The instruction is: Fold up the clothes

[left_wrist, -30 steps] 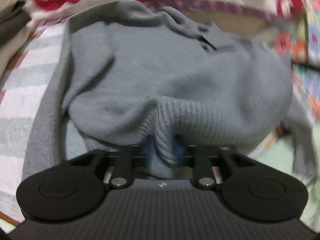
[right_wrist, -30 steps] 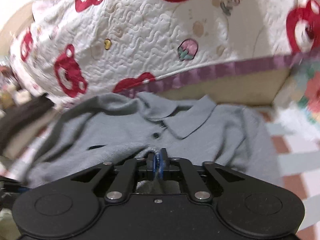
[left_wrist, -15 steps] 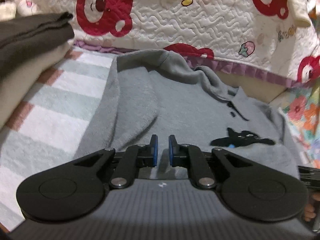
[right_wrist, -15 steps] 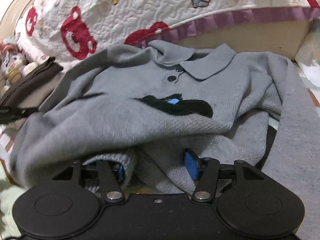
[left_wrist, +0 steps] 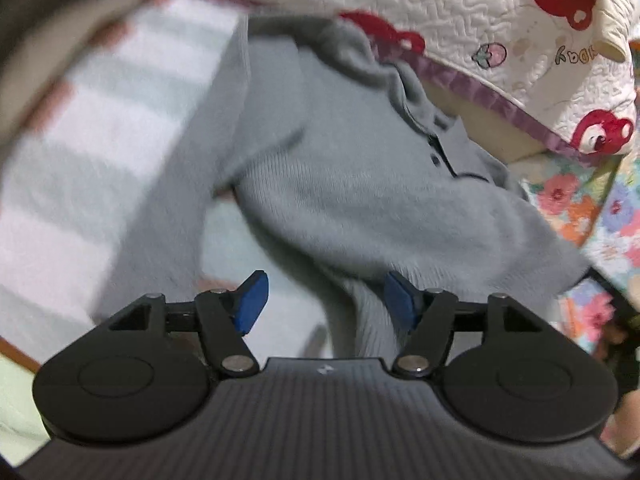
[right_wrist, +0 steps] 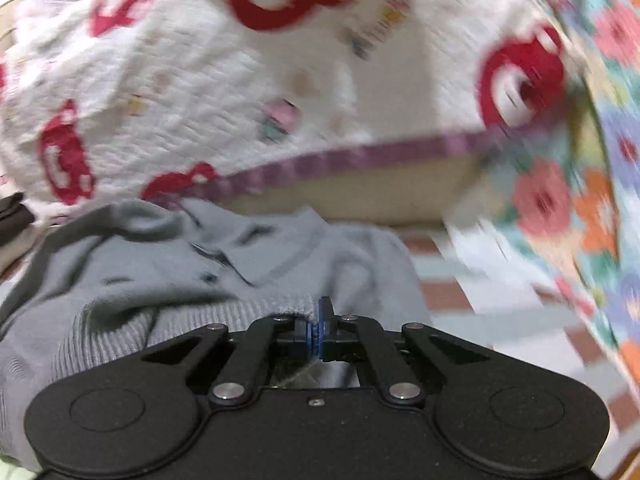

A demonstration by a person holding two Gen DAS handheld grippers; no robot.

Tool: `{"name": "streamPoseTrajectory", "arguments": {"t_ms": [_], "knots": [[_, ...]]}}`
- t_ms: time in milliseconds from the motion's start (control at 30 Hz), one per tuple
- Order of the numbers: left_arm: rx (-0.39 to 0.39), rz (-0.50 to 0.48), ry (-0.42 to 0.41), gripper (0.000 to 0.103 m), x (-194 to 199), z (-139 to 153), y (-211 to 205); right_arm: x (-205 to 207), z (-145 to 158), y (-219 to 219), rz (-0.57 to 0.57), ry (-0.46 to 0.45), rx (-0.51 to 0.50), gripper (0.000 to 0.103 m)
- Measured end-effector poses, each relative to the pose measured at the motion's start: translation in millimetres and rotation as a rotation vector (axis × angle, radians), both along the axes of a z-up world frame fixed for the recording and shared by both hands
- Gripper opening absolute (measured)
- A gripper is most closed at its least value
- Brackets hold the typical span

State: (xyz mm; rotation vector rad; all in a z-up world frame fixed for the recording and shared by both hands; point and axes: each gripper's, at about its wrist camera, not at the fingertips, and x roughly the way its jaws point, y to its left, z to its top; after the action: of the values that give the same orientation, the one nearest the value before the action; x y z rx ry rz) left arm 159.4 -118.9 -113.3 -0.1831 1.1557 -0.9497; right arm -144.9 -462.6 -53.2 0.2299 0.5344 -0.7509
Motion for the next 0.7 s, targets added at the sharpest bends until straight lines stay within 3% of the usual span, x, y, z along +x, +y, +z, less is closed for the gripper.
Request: {"name": "streamPoseTrajectory", "arguments": {"t_ms": [67,233,400,500,600,633,700], "knots": [[-0.02,-0.032,0.067,0.066,-2.4,-11.5,-8.6,-5.1,-11.7,-3.3,-0.025,0.015,0.035,0.002],[-0.025,-0.058,0.056,0.069,-14.9,-31.6,-37.8,-10.9,-27.5,-6.6,-0.035,0.029,0.091,0.002],[-0.031,-0.115,0.11,0.074,-27.8,-49.7,-56.4,-11.2,-31.0,-8.9,0.003,-0.003,0.121,0.003],[-0.02,-0.142,-0.001,0.076,-37.5,-46.7,-64.7,-11.6,-32.9,-8.8,0.038,-0.013,0.121,0.004],[0.009,-0.157,-0.175,0.076,-46.0,-43.4,-76.1,-16.1,-36.6,-12.5,0.065,-0.048,0.166,0.009],[0.015,-0.155,-0.212,0.072,-47.2,-43.1,-79.3,-17.6,-39.6,-13.7,0.07,-0.062,0.189,0.011],[0.038,-0.126,-0.24,0.046,-45.5,-42.4,-81.9,-19.5,-47.7,-14.8,0.076,-0.09,0.234,0.013]]}}
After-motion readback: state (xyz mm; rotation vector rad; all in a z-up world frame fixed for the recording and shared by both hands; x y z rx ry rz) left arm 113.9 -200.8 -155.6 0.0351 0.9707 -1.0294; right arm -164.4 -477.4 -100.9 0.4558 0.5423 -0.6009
